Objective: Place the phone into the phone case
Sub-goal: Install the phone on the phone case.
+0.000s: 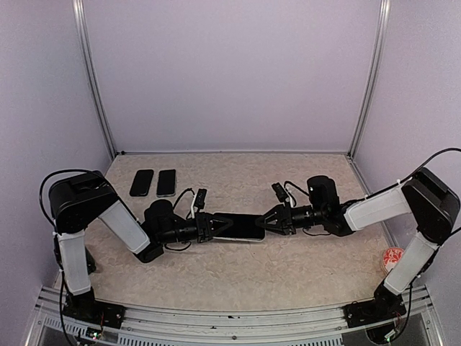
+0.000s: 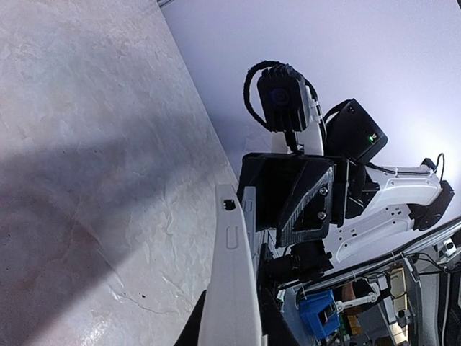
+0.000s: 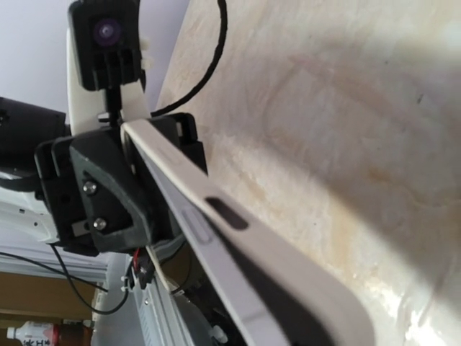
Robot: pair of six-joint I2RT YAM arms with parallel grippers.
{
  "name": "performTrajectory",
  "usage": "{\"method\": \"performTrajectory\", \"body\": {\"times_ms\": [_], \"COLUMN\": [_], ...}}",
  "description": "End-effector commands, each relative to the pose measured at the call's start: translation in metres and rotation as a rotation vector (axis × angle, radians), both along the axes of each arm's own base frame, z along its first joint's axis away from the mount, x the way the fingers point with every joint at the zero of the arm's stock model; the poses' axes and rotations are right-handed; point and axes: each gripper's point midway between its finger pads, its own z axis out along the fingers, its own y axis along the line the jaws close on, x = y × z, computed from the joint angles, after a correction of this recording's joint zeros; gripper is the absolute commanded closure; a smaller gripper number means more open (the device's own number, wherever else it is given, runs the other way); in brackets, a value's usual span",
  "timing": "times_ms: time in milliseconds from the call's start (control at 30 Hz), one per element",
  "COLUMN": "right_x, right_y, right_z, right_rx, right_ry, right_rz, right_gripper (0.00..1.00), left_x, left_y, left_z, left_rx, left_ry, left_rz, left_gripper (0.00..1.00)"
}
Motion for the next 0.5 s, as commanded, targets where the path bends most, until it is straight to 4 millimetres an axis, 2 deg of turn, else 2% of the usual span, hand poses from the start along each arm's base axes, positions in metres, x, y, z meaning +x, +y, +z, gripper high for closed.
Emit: {"method": "performTrajectory", "body": {"times_ms": [0,100,200,367,467], "right_x": [0.000,0.001,-0.001,-0.002,-0.003], "right_y": [-0.010,-0.015,-0.019,-0.025,-0.029], "right_z": [0.019,0.027,0.036,0.045,0.049], "right_rx": [-0.003,-0.021,-0.026,-0.049,-0.064], "right_ry": [-0.081,-0.125,-0.180,-0.268,-0.304], "right_rz": [-0.002,-0.012,-0.014,-0.020,-0.027], "right_gripper": [0.67,0.64,0.57,0.39,0.20], "left_x": [0.003,0.004,0.003,0.003,0.003], "left_y": [0.004,0.004,0.003,0.002,0.002], "left_z": [-0.007,-0.006,-0.005,-0.004,-0.002], "left_rx": [0.015,0.009,0.006,0.000,-0.006], "left_ry": [-0.009,-0.009,-0.010,-0.012,-0.018], "left_rz": [0.012,0.009,0.006,0.002,-0.002], "left_gripper": [0.87,0.87,0.87,0.87,0.87]}}
